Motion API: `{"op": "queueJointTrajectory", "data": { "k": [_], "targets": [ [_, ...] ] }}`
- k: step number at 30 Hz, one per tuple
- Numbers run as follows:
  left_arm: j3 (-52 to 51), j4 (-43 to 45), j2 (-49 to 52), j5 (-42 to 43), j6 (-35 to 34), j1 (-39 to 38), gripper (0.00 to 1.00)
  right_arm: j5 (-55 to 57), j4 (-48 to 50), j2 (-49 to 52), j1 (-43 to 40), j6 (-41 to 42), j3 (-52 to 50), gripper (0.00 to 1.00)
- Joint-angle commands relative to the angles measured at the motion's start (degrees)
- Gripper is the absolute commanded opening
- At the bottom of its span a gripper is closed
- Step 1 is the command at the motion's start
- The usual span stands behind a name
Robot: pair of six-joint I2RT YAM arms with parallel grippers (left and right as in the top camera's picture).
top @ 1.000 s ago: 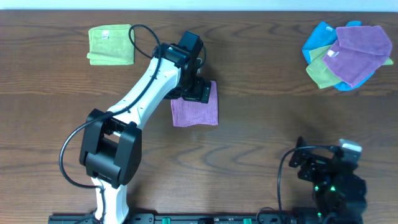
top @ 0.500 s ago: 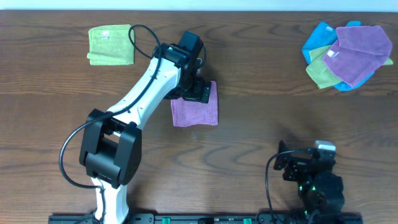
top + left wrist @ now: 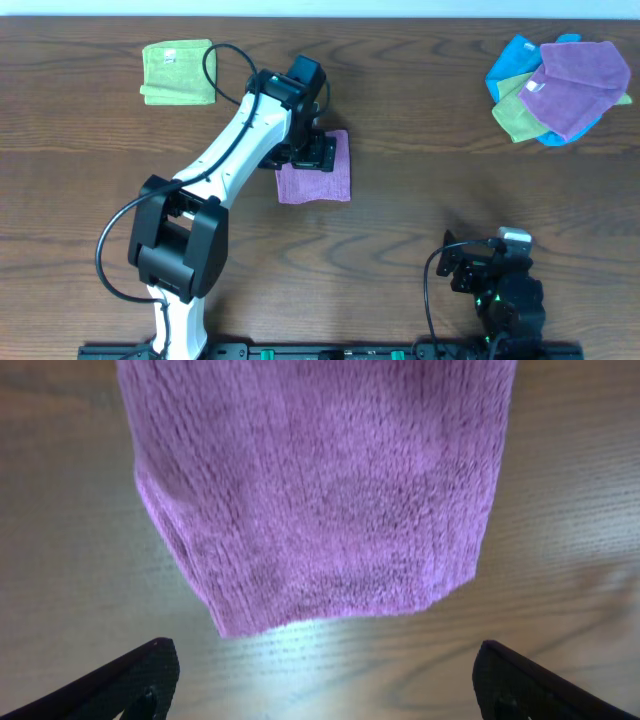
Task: Fold the cloth
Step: 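Lift the folded purple square and carry it left toward the green cloth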
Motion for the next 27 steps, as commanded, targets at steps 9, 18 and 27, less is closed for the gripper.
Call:
{"op": "queueJointTrajectory", "data": {
  "k": [9,18,27],
  "targets": [
    [-0.1,-7.1,-17.6,-14.1,-9.7,-5.9,0.95,-0.3,0.0,-0.4,-0.4,0.7,-0.3,0.99],
    [-8.9,-2.0,-31.6,-18.5,-21.1,-7.1,0.95,-0.3,0.0,-0.4,-0.4,0.7,-0.3,0.99],
    [-9.0,-3.3,-30.8,-16.6,-23.1,-7.0,0.95,-0.3,0.0,-0.4,-0.4,0.7,-0.3,0.99]
  ]
}}
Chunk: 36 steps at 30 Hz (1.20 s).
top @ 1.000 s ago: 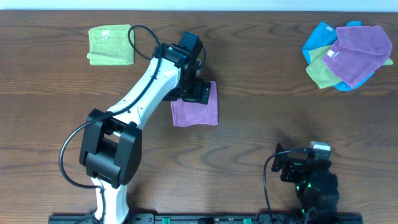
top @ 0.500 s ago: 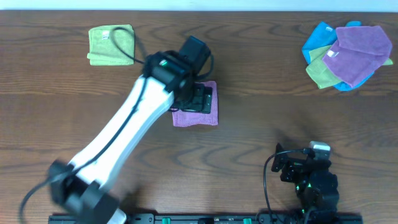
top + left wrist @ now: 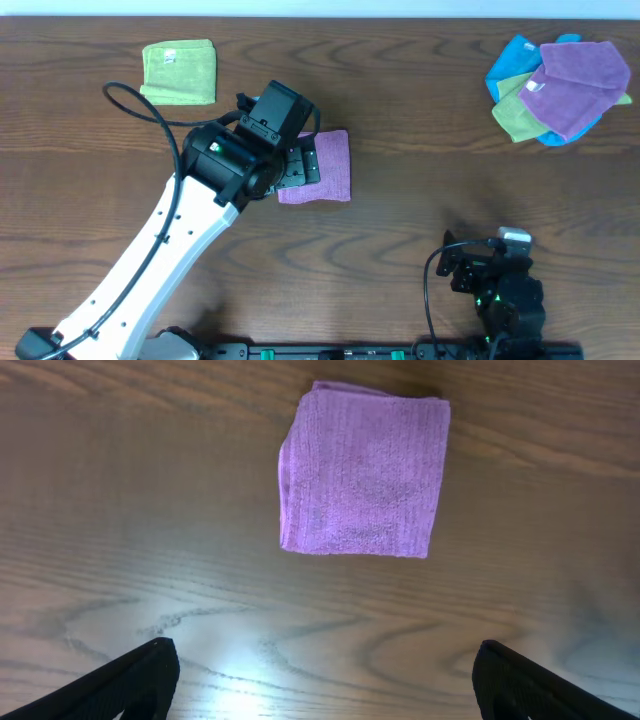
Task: Fold the cloth
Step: 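Lift the folded purple square and carry it left toward the green cloth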
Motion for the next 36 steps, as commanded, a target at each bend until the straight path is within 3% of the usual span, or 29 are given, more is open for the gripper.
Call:
{"op": "queueJointTrajectory", "data": {
  "k": [1,6,10,14,16,22,25,28,33,36],
  "targets": [
    [-0.4,0.4,0.5,-0.2,-4.7,-0.1,0.95,-0.2,0.0,-0.4,-0.4,0.7,-0.3,0.99],
    [-0.5,4.3,0.5,-6.2,-19.3,-1.1,0.95,-0.2,-0.1,-0.4,-0.4,0.7,-0.3,0.99],
    [-5.6,18.3,-5.0,-13.2,-24.4,-4.6,0.95,-0.2,0.0,-0.4,-0.4,0.7,-0.3,0.99],
    [-20.5,31.7,-17.3,-13.0,-32.8,-4.6,0.95,-0.2,0.0,-0.4,-0.4,0.7,-0.3,0.99],
    [-30.3,41.5,-23.3,-10.8,-33.4,-4.6,0.95,-0.2,0.0,-0.4,-0.4,0.7,-0.3,0.99],
    [-54.8,61.5,-31.5,-8.1,-45.5,-4.6,0.95,-0.2,0.0,-0.4,-0.4,0.7,-0.3,0.99],
    [-63.1,68.8,-31.3,-5.7,-50.8,-4.7,0.95,-0.2,0.0,-0.4,-0.4,0.7,-0.3,0.99],
    [-67.5,69.4,-30.3,-5.6,-55.0,-5.1,0.95,-0.2,0.0,-0.4,-0.4,0.7,-0.3,0.99],
    [-69.0,73.6,-24.2,-6.2,-58.6,-5.2,0.95,-0.2,0.0,-0.4,-0.4,0.7,-0.3,0.99],
    [-69.0,81.5,-16.7,-7.3,-60.4,-5.6,0.95,-0.2,0.0,-0.4,-0.4,0.7,-0.3,0.99]
  ]
}}
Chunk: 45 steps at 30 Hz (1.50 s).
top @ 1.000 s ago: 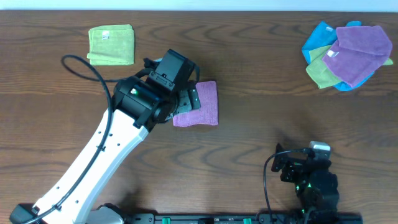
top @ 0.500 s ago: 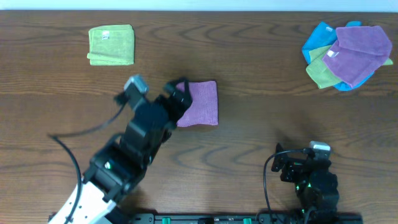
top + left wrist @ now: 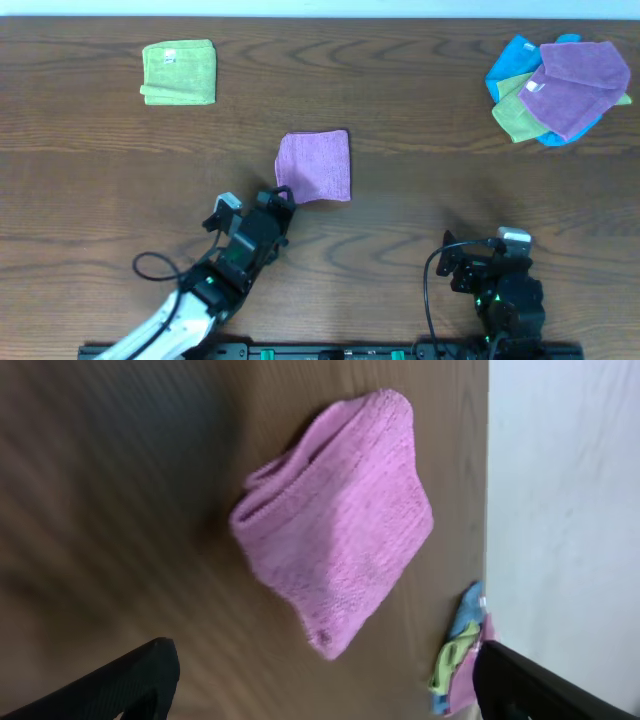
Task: Fold the cloth
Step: 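Lift the folded purple square and carry it left toward the green cloth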
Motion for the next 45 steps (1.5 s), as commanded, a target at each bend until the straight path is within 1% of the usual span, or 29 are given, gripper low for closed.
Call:
{"op": "queueJointTrajectory", "data": {
  "k": [1,4,7,12,18,23,27,28,29,30,31,32,33,34,35,36,39,41,43,45],
  "targets": [
    [0.3,5.4,7.5,-1.0,-5.1,-0.8,0.95,-0.2,-0.1,-0.3,-0.4,0.7,-0.2,0.99],
    [0.7,9.2,14.5,-1.6,-10.0,-2.4,0.95,-0.2,-0.1,-0.3,-0.4,0.7,-0.2,0.99],
    [1.6,10.9,19.1,-3.0,-11.4,-4.1,0.95,-0.2,-0.1,-0.3,-0.4,0.7,-0.2,0.99],
    [4.8,10.9,25.6,-4.5,-13.7,-4.4,0.95,-0.2,-0.1,-0.3,-0.4,0.7,-0.2,0.99],
    [11.8,10.9,34.9,-6.0,-15.3,-4.4,0.95,-0.2,-0.1,-0.3,-0.4,0.7,-0.2,0.99],
    [18.0,10.7,42.5,-8.0,-18.7,-4.4,0.95,-0.2,-0.1,-0.3,-0.4,0.7,-0.2,0.99],
    [21.7,9.3,46.1,-10.7,-21.5,-4.3,0.95,-0.2,-0.1,-0.3,-0.4,0.7,-0.2,0.99],
    [22.2,8.6,46.5,-11.4,-22.4,-4.2,0.96,-0.2,-0.1,-0.3,-0.4,0.7,-0.2,0.99],
    [22.5,8.2,46.8,-12.2,-23.0,-4.0,1.0,-0.2,-0.1,-0.3,-0.4,0.7,-0.2,0.99],
    [22.6,8.1,47.0,-12.8,-23.6,-3.8,0.88,-0.2,-0.1,-0.3,-0.4,0.7,-0.2,0.99],
    [22.6,7.8,47.0,-13.1,-24.7,-3.5,0.81,-0.2,-0.1,-0.3,-0.4,0.7,-0.2,0.99],
    [22.6,7.2,47.0,-13.2,-26.0,-3.2,0.64,-0.2,-0.1,-0.3,-0.4,0.7,-0.2,0.99],
    [22.6,7.0,47.0,-13.5,-26.2,-3.0,0.38,-0.2,-0.1,-0.3,-0.4,0.7,-0.2,0.99],
    [22.6,6.8,47.0,-13.8,-26.2,-2.9,0.16,-0.2,-0.1,-0.3,-0.4,0.7,-0.2,0.99],
    [22.6,6.6,47.0,-14.3,-26.2,-2.8,0.08,-0.2,-0.1,-0.3,-0.4,0.7,-0.2,0.99],
    [22.6,6.5,47.0,-15.0,-26.2,-2.8,0.06,-0.2,-0.1,-0.3,-0.4,0.7,-0.2,0.99],
    [22.6,6.5,47.0,-16.7,-26.2,-2.8,0.06,-0.2,-0.1,-0.3,-0.4,0.7,-0.2,0.99],
    [22.6,8.2,46.5,-18.6,-26.2,-2.8,0.06,-0.2,-0.1,-0.3,-0.4,0.7,-0.2,0.99],
    [22.6,9.4,44.9,-21.1,-26.2,-2.8,0.06,-0.2,-0.1,-0.3,-0.4,0.7,-0.2,0.99],
    [22.6,8.5,41.4,-24.0,-25.5,-2.8,0.06,-0.2,-0.1,-0.3,-0.4,0.7,-0.2,0.99]
  ]
}}
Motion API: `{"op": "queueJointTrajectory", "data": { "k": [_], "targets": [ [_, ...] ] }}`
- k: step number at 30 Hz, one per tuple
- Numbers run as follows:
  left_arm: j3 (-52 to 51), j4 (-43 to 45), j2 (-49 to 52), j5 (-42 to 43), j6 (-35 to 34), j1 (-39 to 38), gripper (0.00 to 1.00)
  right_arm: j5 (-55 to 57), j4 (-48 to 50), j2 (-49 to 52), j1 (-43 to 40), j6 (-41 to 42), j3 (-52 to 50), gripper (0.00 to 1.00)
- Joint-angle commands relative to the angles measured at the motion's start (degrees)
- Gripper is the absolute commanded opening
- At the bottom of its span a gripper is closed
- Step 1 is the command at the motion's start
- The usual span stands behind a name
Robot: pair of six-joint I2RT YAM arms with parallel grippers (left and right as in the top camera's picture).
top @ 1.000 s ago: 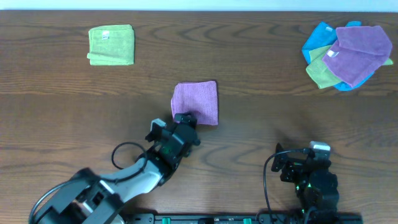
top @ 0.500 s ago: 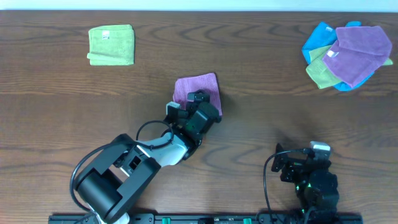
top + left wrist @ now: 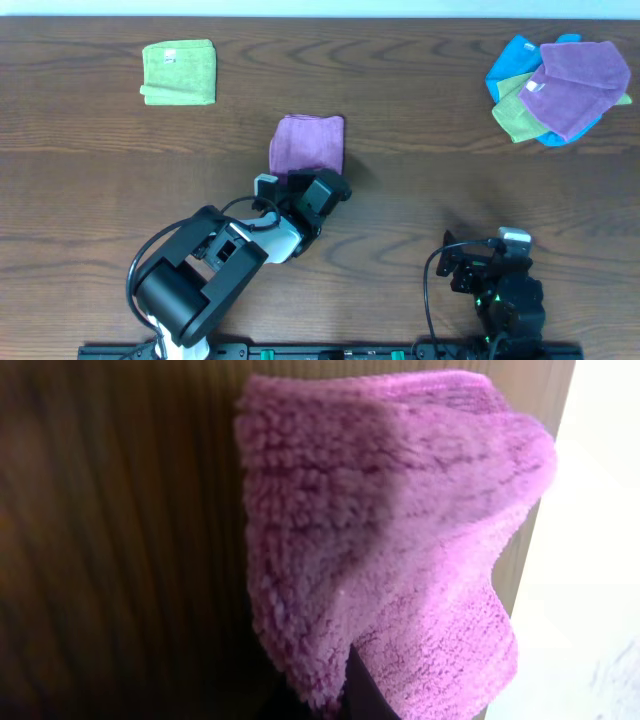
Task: Fold the cloth
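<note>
The purple cloth lies folded at the table's middle, its near edge drawn up and bunched. My left gripper is at that near edge, shut on the cloth. The left wrist view is filled by the fluffy purple cloth, and one dark fingertip presses into its lower edge; the other finger is hidden. My right gripper rests folded near the front right, away from the cloth, and the overhead view does not show how its jaws stand.
A folded green cloth lies at the back left. A pile of blue, green and purple cloths sits at the back right. The dark wooden table runs between them.
My left gripper was open and drawn back near the front, with the cloth flat. Now it is shut on the cloth's near edge, and the cloth sits slightly farther back and narrower.
My left gripper was first open low over the flat folded purple cloth, then open higher above it. Then the arm was back by the front edge, the cloth untouched. Now the gripper holds the cloth's near edge. The right arm stayed parked.
</note>
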Motion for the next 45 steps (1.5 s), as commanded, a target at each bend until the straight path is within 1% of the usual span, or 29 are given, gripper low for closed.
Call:
{"op": "queueJointTrajectory", "data": {
  "k": [1,4,8,11,14,18,20,23,27,33,37,38,40,42,43,45],
  "targets": [
    [-0.7,-1.2,-5.1,-6.7,-1.8,0.5,0.06,-0.2,0.0,-0.3,-0.4,0.7,-0.2,0.99],
    [-0.7,-2.8,-10.6,-10.3,2.0,1.0,0.06,-0.2,0.0,-0.3,-0.4,0.7,-0.2,0.99],
    [-0.6,-3.3,-18.1,-12.5,9.5,3.7,0.06,-0.2,0.0,-0.3,-0.4,0.7,-0.2,0.99],
    [0.4,-3.3,-23.1,-12.5,16.6,7.0,0.06,-0.2,0.0,-0.3,-0.4,0.7,-0.2,0.99],
    [2.5,-3.3,-28.4,-12.3,23.3,12.5,0.06,-0.2,0.0,-0.3,-0.4,0.7,-0.2,0.99],
    [5.2,-3.4,-31.9,-9.2,27.0,19.8,0.06,-0.2,0.0,-0.3,-0.4,0.7,-0.2,0.99],
    [6.7,-3.4,-31.9,-7.3,27.8,23.0,0.06,-0.2,0.0,-0.3,-0.4,0.7,-0.2,0.99],
    [10.1,-3.3,-29.2,-2.2,29.0,29.4,0.06,-0.2,0.0,-0.3,-0.4,0.7,-0.2,0.99],
    [15.4,-2.4,-22.7,2.5,29.0,35.2,0.06,-0.2,0.0,-0.3,-0.4,0.7,-0.2,0.99],
    [28.0,1.5,-8.4,6.6,28.9,39.5,0.06,-0.2,-0.1,-0.3,-0.4,0.7,-0.2,0.99],
    [36.2,1.6,-0.7,10.6,29.1,41.1,0.06,-0.2,0.0,-0.3,-0.4,0.7,-0.2,0.99],
    [38.1,1.6,1.0,11.7,30.0,41.6,0.06,-0.2,0.0,-0.3,-0.4,0.7,-0.2,0.99],
    [41.3,1.6,3.8,14.7,35.3,42.4,0.06,-0.2,0.0,-0.3,-0.4,0.7,-0.2,0.99],
    [44.4,1.5,6.4,19.9,45.2,43.5,0.06,-0.2,0.0,-0.3,-0.4,0.7,-0.2,0.99],
    [45.4,0.8,7.2,21.8,48.3,43.9,0.06,-0.2,-0.1,-0.3,-0.4,0.7,-0.2,0.99],
    [46.3,-1.6,8.1,23.6,50.0,44.5,0.06,-0.2,0.0,-0.3,-0.4,0.7,-0.2,0.99]
  ]
}}
